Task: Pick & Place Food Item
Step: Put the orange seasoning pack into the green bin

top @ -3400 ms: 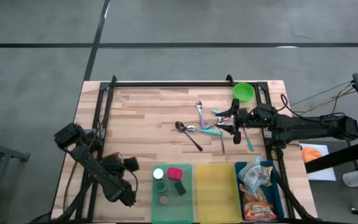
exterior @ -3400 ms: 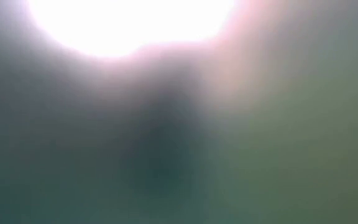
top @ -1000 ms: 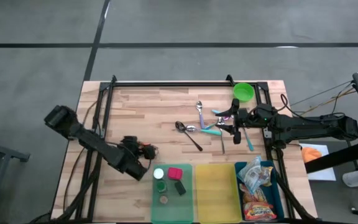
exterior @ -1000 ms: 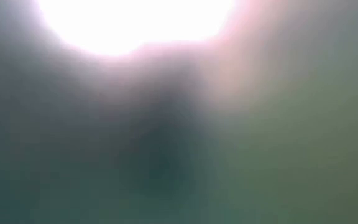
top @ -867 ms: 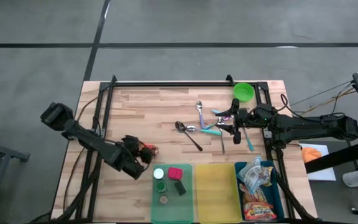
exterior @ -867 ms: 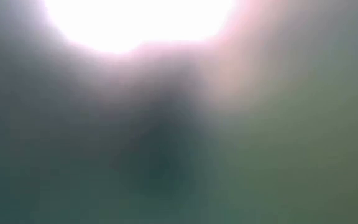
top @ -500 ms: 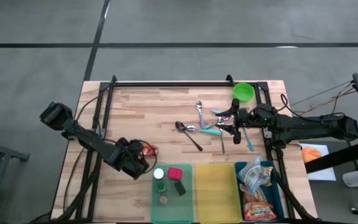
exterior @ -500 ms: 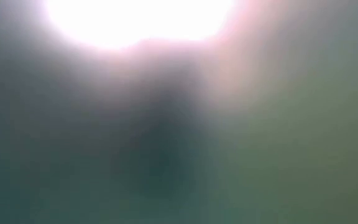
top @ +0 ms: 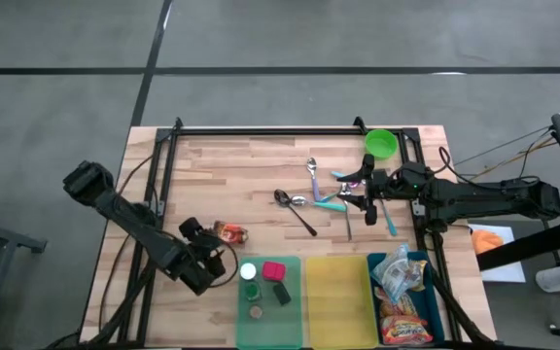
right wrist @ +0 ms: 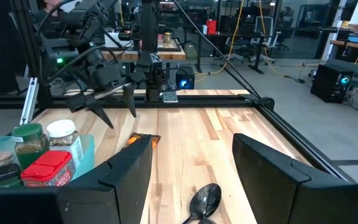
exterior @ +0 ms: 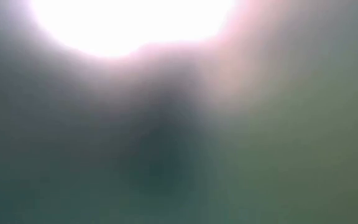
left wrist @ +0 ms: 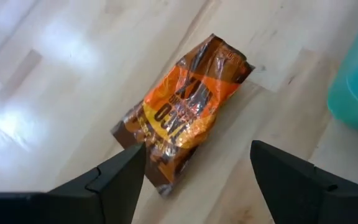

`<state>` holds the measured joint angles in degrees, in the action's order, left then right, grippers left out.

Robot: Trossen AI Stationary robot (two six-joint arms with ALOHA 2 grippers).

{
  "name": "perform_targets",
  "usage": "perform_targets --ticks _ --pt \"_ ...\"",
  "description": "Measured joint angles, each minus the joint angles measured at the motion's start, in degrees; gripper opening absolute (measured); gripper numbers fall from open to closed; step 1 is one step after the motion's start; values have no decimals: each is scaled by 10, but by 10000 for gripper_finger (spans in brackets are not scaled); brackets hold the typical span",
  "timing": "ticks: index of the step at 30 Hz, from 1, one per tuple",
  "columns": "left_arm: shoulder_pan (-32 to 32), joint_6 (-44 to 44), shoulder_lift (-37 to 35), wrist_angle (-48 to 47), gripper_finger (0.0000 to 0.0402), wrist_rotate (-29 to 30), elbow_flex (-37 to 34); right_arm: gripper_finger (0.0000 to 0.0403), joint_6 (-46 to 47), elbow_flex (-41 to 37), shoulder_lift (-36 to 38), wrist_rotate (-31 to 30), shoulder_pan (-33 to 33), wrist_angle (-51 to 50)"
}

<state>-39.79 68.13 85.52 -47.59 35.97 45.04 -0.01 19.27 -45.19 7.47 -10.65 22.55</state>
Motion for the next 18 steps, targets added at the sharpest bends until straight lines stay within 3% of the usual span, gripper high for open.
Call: perform_targets --ticks 12,18 --pt "-16 -2 168 -109 290 19 91 221 0 0 0 0 0 0" --pt "-39 22 212 -135 290 26 94 221 0 0 0 0 0 0"
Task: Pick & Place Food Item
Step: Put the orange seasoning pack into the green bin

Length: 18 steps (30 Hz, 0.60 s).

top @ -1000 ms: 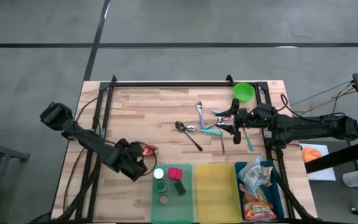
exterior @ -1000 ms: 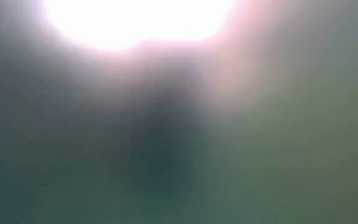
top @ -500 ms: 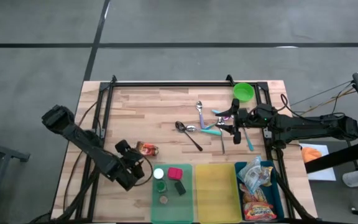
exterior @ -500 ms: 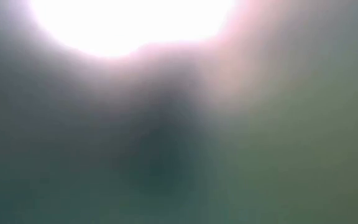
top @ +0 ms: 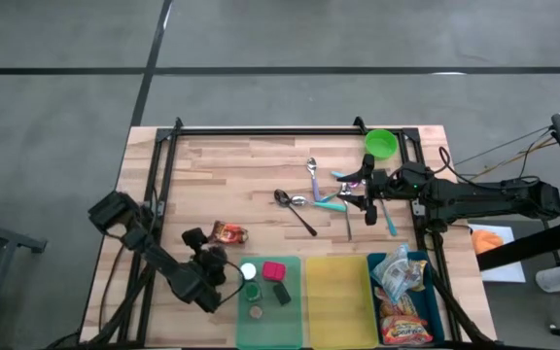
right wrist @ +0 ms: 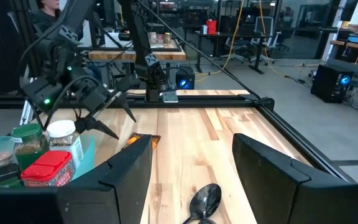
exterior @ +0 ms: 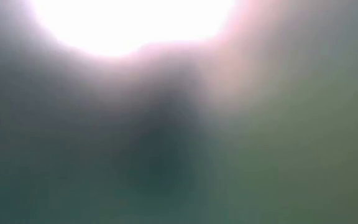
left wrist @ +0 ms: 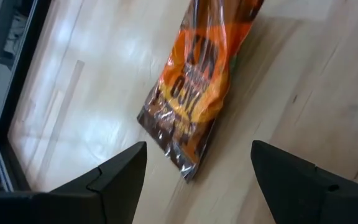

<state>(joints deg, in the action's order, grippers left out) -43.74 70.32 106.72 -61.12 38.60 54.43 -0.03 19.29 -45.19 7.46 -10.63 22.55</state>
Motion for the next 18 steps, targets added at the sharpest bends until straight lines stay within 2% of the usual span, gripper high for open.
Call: perform_targets --ticks 6,13,18 --pt "-9 -12 -1 3 290 0 -13 221 0 0 0 0 0 0" --pt "-8 -122 -12 54 290 -12 -14 221 0 0 0 0 0 0" --pt "-8 -120 -25 63 290 -14 -25 221 0 0 0 0 0 0"
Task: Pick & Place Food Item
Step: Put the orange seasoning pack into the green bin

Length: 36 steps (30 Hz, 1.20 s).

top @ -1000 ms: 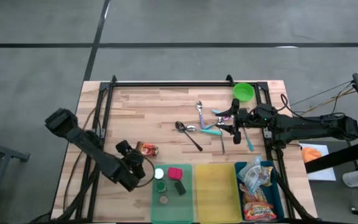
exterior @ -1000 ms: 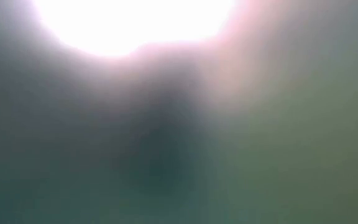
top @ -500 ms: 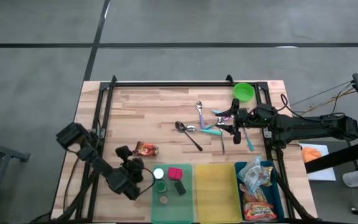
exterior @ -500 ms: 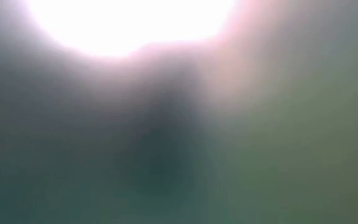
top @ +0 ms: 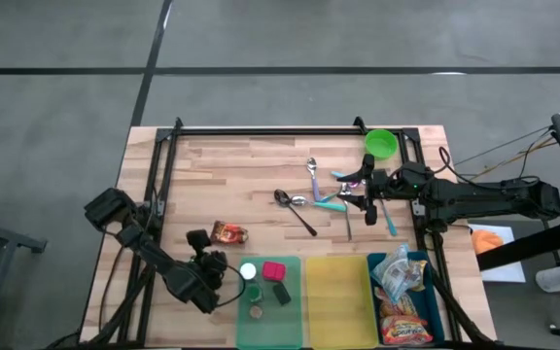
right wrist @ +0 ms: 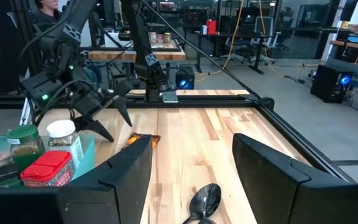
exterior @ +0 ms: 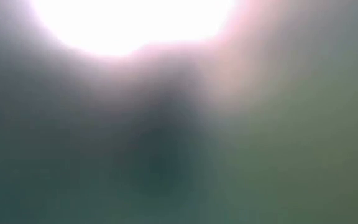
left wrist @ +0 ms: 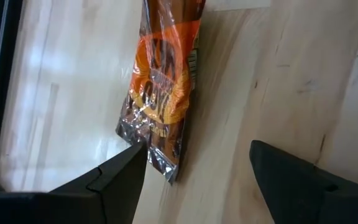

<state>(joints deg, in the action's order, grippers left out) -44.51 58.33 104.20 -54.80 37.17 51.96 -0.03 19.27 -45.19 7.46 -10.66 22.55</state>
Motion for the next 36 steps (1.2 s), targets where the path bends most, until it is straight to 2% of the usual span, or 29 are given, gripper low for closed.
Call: perform_targets --ticks 19,36 --pt "39 2 -17 71 290 56 -76 221 0 0 0 0 0 0" --pt "51 5 -17 108 284 85 -104 221 0 0 0 0 0 0"
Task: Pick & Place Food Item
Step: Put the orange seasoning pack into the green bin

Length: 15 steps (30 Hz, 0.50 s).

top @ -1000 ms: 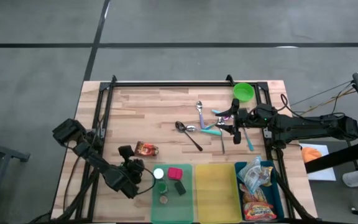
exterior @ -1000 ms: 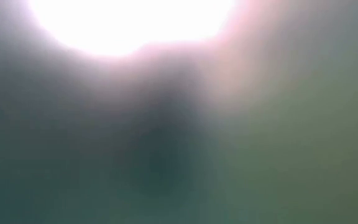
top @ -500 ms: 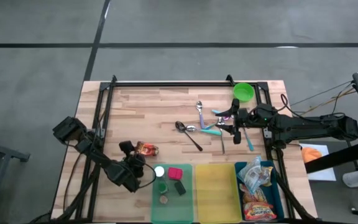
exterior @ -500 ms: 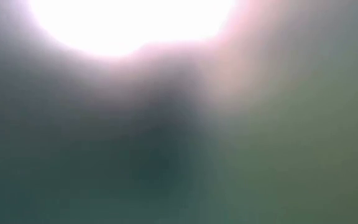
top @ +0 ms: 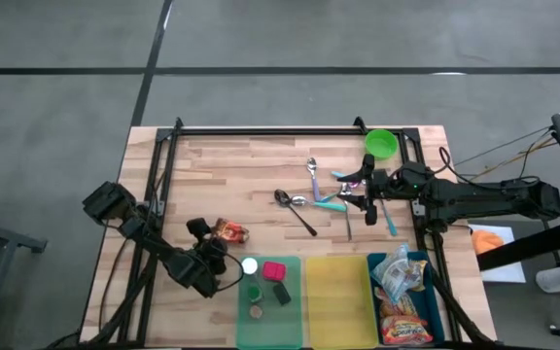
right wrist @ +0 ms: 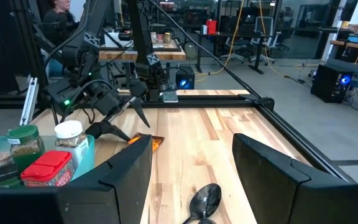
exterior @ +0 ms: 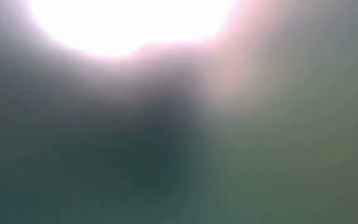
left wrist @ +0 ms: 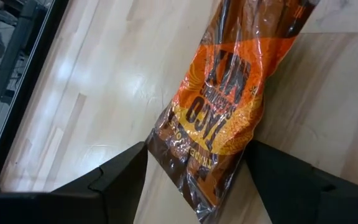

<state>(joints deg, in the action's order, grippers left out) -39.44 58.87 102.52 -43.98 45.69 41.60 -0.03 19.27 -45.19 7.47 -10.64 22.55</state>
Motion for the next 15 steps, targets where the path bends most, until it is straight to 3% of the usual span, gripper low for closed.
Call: perform_targets --ticks 3,11,15 --pt "0 -5 0 9 256 -2 -1 221 0 0 0 0 0 0" --pt "3 -1 1 21 137 -18 -2 221 0 0 0 0 0 0" --pt "3 0 1 22 101 -20 -2 221 0 0 0 0 0 0"
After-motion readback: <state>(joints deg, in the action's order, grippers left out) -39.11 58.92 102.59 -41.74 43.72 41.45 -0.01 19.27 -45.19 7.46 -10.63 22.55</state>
